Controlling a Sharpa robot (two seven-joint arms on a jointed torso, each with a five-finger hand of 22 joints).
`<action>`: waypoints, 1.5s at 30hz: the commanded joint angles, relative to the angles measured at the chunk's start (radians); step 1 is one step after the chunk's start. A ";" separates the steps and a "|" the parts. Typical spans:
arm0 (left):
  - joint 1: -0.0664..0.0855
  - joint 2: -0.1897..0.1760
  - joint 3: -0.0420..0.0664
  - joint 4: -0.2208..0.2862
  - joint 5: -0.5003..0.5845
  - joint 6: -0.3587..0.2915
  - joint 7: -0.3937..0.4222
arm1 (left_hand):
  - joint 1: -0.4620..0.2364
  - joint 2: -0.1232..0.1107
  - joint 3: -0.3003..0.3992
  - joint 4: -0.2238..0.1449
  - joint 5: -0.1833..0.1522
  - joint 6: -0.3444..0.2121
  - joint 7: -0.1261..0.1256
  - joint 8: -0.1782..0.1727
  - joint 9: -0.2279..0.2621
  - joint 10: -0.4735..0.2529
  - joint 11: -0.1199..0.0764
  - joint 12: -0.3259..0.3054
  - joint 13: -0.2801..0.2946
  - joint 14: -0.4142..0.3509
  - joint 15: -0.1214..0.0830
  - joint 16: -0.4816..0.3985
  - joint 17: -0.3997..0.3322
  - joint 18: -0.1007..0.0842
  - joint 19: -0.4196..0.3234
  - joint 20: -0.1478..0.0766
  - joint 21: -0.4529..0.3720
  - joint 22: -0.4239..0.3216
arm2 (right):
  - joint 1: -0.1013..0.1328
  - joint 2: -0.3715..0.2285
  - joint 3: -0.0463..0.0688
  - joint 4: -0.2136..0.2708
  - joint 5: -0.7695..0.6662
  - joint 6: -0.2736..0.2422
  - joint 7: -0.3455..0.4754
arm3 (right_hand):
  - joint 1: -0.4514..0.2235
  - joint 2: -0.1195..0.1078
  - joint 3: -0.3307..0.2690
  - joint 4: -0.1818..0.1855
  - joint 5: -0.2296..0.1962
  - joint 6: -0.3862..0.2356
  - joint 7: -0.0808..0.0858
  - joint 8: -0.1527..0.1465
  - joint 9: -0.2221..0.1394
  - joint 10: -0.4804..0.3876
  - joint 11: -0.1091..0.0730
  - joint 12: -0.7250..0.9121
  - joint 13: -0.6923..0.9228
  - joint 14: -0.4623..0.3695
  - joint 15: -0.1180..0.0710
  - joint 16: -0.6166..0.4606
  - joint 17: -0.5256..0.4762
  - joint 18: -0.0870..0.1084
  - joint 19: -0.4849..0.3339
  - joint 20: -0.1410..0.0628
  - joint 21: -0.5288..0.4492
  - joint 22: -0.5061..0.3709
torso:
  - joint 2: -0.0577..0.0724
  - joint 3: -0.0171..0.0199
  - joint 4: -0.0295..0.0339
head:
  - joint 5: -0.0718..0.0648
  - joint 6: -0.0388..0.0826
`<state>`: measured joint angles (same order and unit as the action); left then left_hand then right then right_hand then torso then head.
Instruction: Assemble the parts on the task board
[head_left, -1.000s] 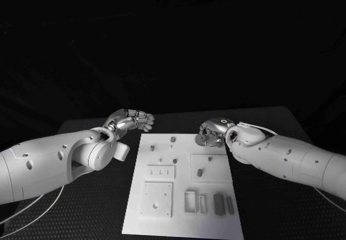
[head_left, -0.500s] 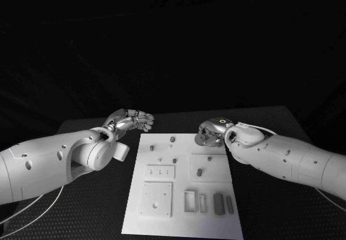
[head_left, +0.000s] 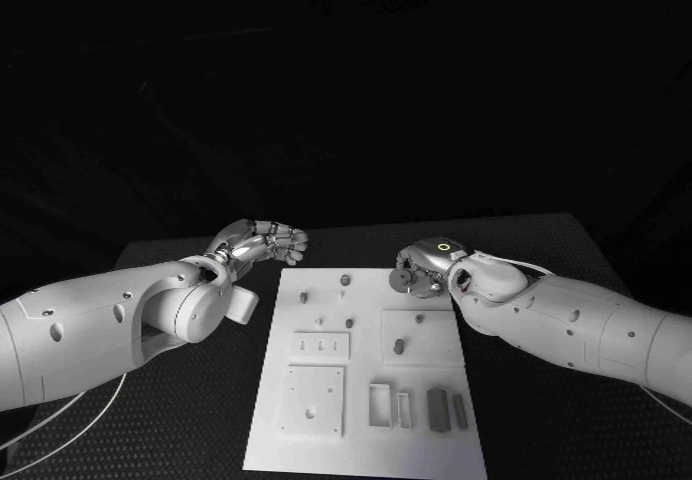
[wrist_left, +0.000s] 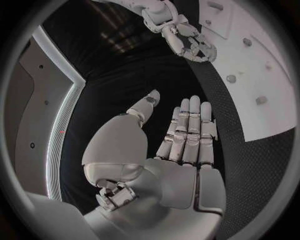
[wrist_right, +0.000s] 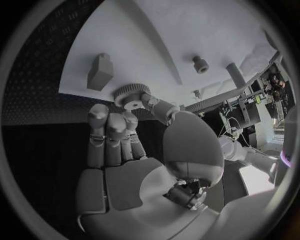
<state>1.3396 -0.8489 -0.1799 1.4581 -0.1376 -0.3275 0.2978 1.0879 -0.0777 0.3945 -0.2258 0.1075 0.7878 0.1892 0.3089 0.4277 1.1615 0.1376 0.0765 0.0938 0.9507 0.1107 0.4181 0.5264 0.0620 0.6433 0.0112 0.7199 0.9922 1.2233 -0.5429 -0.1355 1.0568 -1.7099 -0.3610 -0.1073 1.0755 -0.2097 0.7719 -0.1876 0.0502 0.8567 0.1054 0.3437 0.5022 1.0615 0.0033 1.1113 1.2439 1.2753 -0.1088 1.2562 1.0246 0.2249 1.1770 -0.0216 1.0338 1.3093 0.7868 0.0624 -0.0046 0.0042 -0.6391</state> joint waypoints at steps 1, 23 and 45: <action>0.001 0.000 0.001 0.005 -0.003 0.007 0.005 | -0.008 0.002 0.001 -0.006 -0.007 0.001 0.006 -0.005 0.000 0.003 0.001 -0.005 -0.001 0.004 0.003 -0.003 0.002 0.012 0.000 0.003 0.007 -0.001 | -0.011 -0.006 -0.009 0.010 -0.047 0.004 -0.062 | -0.005 -0.001 0.007 0.011 0.004 0.161 -0.006 0.005 0.007 -0.007 -0.012 0.006 -0.002 0.003 -0.003 -0.006 0.001 0.037 0.010 0.000 0.004 0.004 | 0.000 -0.0012 -0.0006 | 0.000 0.004; 0.001 0.010 0.001 -0.006 -0.003 0.007 0.005 | -0.011 0.002 0.003 -0.007 -0.007 0.001 0.006 -0.005 0.000 0.003 0.001 -0.005 -0.001 0.003 0.004 -0.005 0.002 0.012 -0.001 0.003 0.007 -0.001 | 0.029 0.024 -0.007 0.163 -0.208 -0.060 -0.181 | -0.013 -0.026 0.053 0.040 0.005 0.176 -0.011 -0.001 0.003 0.005 -0.017 0.006 -0.016 0.017 -0.009 -0.015 0.010 0.037 0.033 -0.010 0.006 -0.004 | -0.002 -0.0047 0.0021 | 0.003 0.020; 0.001 0.028 0.001 -0.015 -0.003 0.008 0.007 | -0.013 0.003 0.005 -0.009 -0.007 0.000 0.007 -0.005 0.001 0.003 0.001 -0.006 -0.001 0.002 0.004 -0.006 0.003 0.012 -0.002 0.004 0.007 -0.001 | 0.004 0.141 -0.057 0.141 -0.246 -0.069 -0.174 | -0.013 -0.039 0.060 0.043 0.003 0.177 -0.011 -0.003 0.002 0.007 -0.018 0.006 -0.019 0.018 -0.009 -0.017 0.014 0.037 0.036 -0.012 0.006 -0.006 | 0.002 -0.0037 0.0094 | 0.013 0.022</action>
<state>1.3397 -0.8227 -0.1797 1.4425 -0.1380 -0.3278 0.2966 1.0842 -0.0739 0.3994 -0.2307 0.1037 0.7878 0.1892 0.3089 0.4277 1.1615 0.1376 0.0765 0.0938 0.9507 0.1107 0.4181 0.5279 0.0535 0.6433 0.0111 0.7239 0.9922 1.2275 -0.4037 -0.1926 1.2031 -1.9338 -0.4252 -0.2796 1.0649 -0.2387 0.8282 -0.1448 0.0582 0.8697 0.0924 0.3443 0.5035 1.0724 -0.0077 1.1112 1.2260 1.2883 -0.1143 1.2450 1.0373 0.2320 1.2059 -0.0325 1.0334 1.3052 0.7883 0.0582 0.0028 0.0169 -0.6157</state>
